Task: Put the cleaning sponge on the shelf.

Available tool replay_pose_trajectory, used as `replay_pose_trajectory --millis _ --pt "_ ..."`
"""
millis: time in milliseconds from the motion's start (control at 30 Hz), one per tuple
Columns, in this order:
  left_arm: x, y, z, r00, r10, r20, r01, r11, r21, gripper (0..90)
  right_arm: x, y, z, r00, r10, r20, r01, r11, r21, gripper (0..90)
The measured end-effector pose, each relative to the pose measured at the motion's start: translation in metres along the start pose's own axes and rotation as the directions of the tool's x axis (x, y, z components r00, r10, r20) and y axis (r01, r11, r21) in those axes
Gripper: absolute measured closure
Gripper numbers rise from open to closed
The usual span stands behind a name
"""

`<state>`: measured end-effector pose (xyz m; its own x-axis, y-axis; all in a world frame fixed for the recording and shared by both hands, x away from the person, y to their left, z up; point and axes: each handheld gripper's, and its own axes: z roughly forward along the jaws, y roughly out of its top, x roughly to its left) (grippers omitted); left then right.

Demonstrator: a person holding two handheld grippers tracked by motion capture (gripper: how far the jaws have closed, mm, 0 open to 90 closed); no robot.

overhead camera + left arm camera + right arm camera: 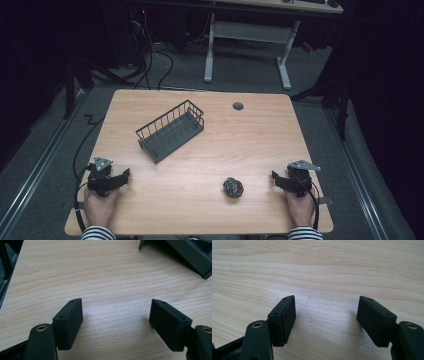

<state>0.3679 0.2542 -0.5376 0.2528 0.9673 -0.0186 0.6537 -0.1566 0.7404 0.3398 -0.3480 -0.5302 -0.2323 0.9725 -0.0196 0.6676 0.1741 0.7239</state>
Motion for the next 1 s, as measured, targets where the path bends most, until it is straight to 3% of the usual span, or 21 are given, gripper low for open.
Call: replay_pose_trajectory --millis 1000 --pt "-0.0012 0.0008 0.0013 0.9997 0.017 0.018 -0.017 0.9998 0.007 21.8 0.0007 0.0001 0.0001 0.9999 -0.006 -0.011 0.006 1.000 0.003 29.9"
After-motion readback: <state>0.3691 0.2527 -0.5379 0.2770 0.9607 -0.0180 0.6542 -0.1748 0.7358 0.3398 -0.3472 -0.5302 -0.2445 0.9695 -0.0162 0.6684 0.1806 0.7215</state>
